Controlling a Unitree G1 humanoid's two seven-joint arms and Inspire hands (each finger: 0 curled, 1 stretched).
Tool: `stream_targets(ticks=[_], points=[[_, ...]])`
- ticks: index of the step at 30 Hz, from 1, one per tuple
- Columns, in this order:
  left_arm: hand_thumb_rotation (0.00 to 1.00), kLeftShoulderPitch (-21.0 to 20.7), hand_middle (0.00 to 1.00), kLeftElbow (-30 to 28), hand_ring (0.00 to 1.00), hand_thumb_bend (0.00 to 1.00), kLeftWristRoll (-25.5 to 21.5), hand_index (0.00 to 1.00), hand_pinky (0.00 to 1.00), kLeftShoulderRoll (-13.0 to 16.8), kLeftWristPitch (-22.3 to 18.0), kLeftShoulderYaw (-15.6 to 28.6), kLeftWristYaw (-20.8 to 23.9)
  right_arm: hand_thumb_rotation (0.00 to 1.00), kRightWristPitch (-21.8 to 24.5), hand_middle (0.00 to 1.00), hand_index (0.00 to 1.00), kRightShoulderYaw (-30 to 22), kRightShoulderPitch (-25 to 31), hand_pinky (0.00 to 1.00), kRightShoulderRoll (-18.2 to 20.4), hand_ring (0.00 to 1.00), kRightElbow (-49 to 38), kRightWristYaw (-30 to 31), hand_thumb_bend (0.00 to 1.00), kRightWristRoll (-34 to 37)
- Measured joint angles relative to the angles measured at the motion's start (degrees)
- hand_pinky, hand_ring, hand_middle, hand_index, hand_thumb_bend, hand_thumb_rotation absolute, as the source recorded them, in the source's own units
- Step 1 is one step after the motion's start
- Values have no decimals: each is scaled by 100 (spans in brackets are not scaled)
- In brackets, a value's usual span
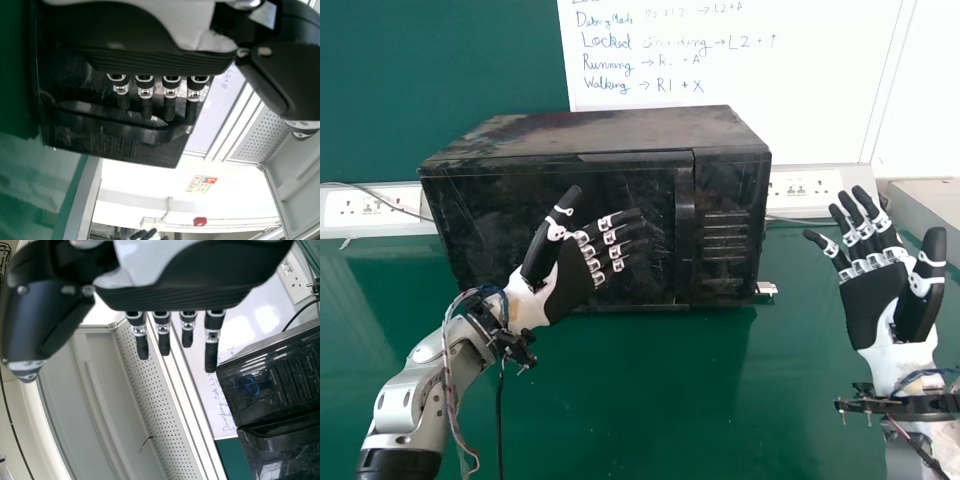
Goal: Open the door of oven
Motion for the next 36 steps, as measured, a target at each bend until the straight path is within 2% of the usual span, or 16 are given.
stream_targets(ticks=[3,16,25,28,36], points=[[83,-30,99,-35,92,99,157,94,73,-18,-5,-97,75,88,-1,99,92,6,5,88,0,97,-2,-3,100,-2],[82,-171,100,-1,96,100,182,96,77,-223,84,-185,226,86,-31,98,92,3,23,84,1,96,17,3,100,-3],[82,-390,100,146,99,100,292,97,80,-288,124,-235,348,86,-56,98,91,2,29,86,17,97,-11,-58,100,3],[83,-445,100,177,99,100,441,99,79,-287,141,-313,453,86,-56,98,91,6,35,86,19,97,-36,-60,100,3],[85,-521,100,233,99,100,697,100,85,-368,131,-348,736,85,-56,97,91,0,36,86,20,96,-36,-61,100,11]])
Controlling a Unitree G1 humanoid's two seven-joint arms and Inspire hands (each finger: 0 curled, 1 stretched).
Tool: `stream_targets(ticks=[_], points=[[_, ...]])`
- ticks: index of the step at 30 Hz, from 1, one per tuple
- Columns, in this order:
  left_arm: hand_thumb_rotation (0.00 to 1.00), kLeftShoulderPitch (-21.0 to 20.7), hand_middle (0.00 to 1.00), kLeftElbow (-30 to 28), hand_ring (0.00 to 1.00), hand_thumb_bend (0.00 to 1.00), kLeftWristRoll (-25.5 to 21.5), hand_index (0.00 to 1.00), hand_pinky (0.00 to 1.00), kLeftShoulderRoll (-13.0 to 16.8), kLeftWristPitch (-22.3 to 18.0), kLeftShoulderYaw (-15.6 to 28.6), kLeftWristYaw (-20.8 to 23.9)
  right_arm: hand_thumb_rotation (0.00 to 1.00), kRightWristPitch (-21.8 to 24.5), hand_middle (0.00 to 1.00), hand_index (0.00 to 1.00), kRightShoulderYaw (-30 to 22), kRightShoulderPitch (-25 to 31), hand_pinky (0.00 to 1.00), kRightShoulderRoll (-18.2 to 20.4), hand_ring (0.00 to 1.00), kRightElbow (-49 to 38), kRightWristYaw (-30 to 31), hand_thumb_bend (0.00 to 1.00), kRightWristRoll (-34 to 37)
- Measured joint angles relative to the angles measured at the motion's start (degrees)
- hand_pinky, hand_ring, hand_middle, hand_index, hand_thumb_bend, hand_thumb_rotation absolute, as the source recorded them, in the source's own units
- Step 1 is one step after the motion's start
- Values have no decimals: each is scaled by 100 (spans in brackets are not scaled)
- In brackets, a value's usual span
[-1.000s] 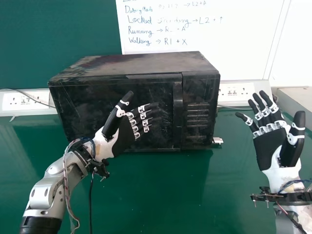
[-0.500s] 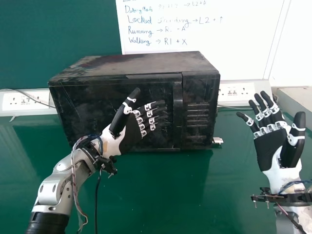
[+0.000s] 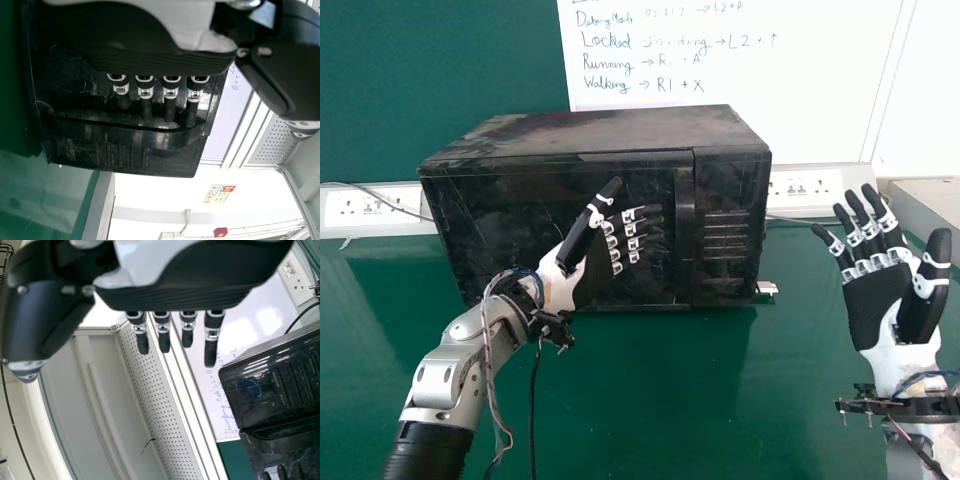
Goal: Open the door of oven
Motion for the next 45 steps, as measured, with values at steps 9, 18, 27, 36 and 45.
stream_targets(ticks=[9,18,27,36,45], points=[[84,-104,100,308,99,100,140,100,87,-83,-87,6,56,84,0,97,91,-4,0,86,0,96,0,0,100,4],[82,-364,100,765,97,100,191,99,84,-123,-236,10,105,85,0,97,91,-5,1,85,0,96,1,3,100,6],[79,-552,100,1008,96,100,172,98,82,-270,-214,23,120,84,0,97,91,0,4,84,2,96,1,7,100,8],[78,-911,100,1436,95,100,176,98,85,-347,-215,57,144,86,-19,97,91,18,33,84,21,96,-18,3,100,3],[78,-1146,100,1931,96,100,134,99,83,-443,-227,182,103,85,1,97,91,63,66,87,43,97,-186,-38,100,82]])
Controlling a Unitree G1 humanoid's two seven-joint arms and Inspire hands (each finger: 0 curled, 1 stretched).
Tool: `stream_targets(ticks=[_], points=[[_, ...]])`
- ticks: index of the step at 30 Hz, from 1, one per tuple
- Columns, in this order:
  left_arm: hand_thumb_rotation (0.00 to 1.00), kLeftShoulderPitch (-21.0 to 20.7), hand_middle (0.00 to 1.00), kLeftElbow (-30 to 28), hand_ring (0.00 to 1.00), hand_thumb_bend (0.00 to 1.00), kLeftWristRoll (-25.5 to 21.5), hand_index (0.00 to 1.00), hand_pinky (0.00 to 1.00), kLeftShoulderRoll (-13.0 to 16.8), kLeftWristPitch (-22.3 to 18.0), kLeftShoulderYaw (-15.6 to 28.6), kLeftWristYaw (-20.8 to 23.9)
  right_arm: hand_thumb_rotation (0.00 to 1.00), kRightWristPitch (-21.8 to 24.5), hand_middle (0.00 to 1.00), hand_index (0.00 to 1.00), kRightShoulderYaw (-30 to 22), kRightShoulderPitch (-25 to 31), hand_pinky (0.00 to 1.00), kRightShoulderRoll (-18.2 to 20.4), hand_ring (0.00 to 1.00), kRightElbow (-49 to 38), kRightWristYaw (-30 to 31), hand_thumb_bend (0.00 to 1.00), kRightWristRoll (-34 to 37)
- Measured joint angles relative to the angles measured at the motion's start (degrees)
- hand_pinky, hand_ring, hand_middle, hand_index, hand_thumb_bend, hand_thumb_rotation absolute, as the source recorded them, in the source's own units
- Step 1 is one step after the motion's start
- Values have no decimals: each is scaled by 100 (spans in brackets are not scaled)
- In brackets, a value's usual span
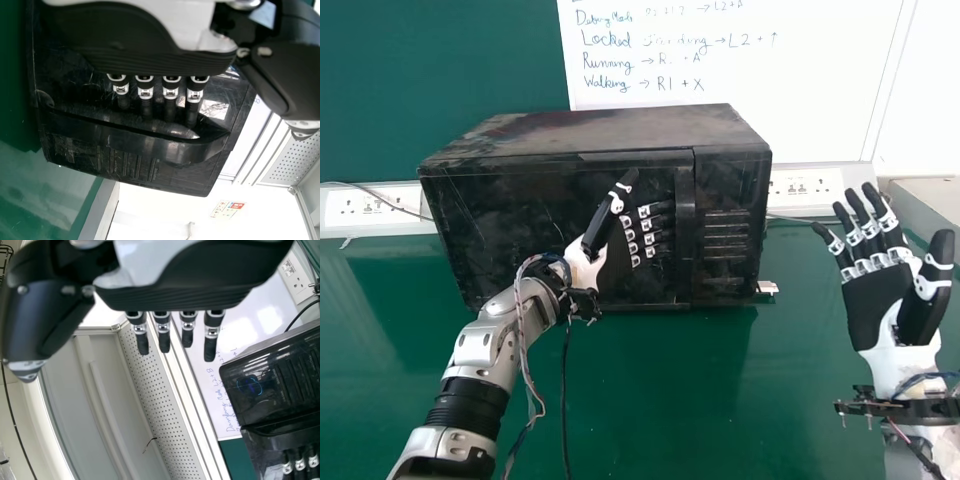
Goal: Open the door of oven
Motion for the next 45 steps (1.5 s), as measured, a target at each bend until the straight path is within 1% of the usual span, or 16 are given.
stream_targets(ticks=[4,11,16,19,27,37,42,45], points=[[79,-69,100,164,95,100,5,98,82,-36,-15,2,-3,84,3,97,91,1,3,87,2,96,-13,-54,100,1],[77,-191,100,285,95,100,4,99,82,-96,-18,12,-12,84,2,98,91,5,4,88,1,97,-13,-55,100,2],[77,-229,99,384,93,100,12,99,80,-87,-20,-3,-327,84,2,97,91,7,4,87,1,96,-13,-55,100,2],[78,-275,98,423,91,100,54,98,79,-85,-31,-15,-417,84,2,97,91,6,4,88,1,96,-11,-55,100,2],[79,-442,96,607,88,100,171,95,73,-87,-55,-49,-548,85,1,98,91,7,4,88,1,97,-10,-59,100,0],[78,-537,95,773,86,100,261,92,73,-131,-74,-68,-686,85,0,97,91,0,4,87,1,96,-1,-54,100,2],[77,-604,90,877,82,100,309,89,69,-129,-115,-94,-776,85,0,97,91,4,4,88,1,97,-1,-55,100,1],[78,-651,89,911,80,100,339,89,67,-121,-124,-151,-834,86,0,98,91,4,4,88,1,97,-1,-58,100,0]])
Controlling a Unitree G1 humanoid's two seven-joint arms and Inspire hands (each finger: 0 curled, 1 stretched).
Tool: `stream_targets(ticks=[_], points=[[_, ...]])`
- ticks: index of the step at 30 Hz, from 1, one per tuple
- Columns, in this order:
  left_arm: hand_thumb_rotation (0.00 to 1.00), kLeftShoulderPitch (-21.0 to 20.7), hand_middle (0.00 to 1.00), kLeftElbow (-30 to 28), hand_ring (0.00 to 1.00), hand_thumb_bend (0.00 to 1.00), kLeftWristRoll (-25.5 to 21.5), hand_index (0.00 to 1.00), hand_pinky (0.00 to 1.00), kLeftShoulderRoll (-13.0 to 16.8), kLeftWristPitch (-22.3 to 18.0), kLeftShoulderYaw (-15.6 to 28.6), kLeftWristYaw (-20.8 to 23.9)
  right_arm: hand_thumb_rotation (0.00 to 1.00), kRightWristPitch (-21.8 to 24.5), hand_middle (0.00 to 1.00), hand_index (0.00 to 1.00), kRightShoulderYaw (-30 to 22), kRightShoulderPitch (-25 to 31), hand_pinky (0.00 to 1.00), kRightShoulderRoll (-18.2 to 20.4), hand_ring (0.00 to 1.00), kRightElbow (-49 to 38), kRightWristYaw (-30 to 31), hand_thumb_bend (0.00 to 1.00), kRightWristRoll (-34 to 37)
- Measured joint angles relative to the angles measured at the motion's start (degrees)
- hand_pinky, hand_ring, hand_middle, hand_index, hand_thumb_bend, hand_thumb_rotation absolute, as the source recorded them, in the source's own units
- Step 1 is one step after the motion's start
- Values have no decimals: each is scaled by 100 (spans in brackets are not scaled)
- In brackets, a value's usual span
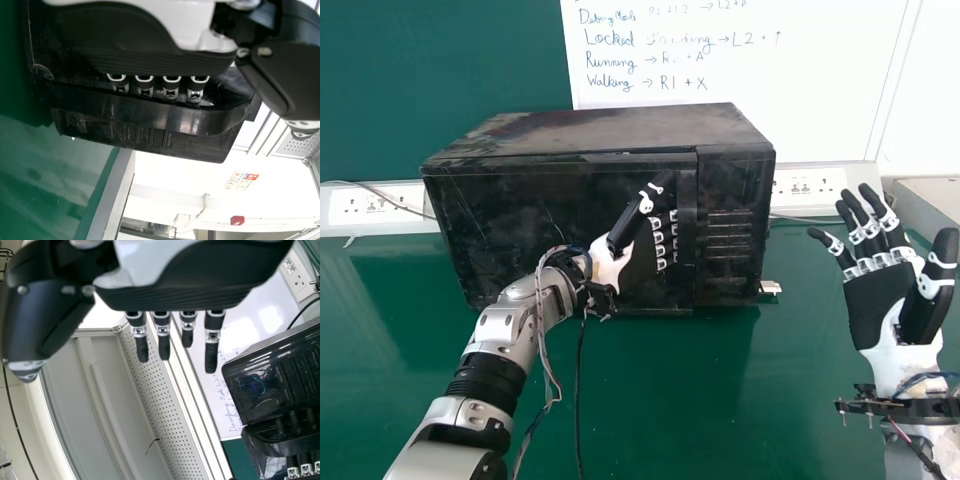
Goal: Open the door of oven
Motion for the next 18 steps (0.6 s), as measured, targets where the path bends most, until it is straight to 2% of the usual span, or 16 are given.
stream_targets(ticks=[9,18], points=[[80,-74,89,155,80,100,54,89,65,-12,-109,-78,-193,85,-1,97,91,2,0,88,1,96,-1,-9,100,-6],[80,-265,88,376,78,100,210,89,63,-82,-176,-105,-130,84,-2,97,91,4,12,87,2,96,-3,-12,100,-5]])
